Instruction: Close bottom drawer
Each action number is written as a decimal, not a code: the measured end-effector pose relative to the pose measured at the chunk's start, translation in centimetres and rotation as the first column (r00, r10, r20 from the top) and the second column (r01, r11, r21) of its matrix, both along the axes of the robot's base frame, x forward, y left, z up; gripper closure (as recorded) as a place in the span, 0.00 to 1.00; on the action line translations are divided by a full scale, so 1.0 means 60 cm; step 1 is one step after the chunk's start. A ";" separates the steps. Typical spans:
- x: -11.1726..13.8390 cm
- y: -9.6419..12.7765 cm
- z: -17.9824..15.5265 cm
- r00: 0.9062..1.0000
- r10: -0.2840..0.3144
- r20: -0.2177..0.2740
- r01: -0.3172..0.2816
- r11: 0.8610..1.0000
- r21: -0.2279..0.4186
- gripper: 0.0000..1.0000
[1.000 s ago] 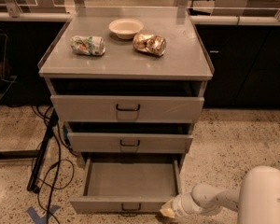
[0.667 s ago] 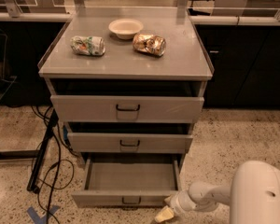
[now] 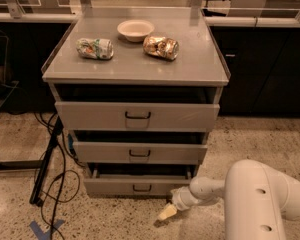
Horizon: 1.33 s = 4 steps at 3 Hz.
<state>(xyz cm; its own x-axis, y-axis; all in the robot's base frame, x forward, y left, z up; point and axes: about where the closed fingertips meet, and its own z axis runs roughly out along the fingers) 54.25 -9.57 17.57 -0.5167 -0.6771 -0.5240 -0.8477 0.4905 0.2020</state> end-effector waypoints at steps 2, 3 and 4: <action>0.153 0.046 0.039 0.990 0.077 0.117 -0.074 0.997 -0.033 0.48; 0.153 0.046 0.039 0.990 0.077 0.117 -0.074 0.997 -0.033 0.24; 0.153 0.046 0.039 0.990 0.077 0.117 -0.074 0.997 -0.033 0.00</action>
Offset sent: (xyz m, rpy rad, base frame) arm 0.0717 0.0238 0.0167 -0.0259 -0.0899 0.0732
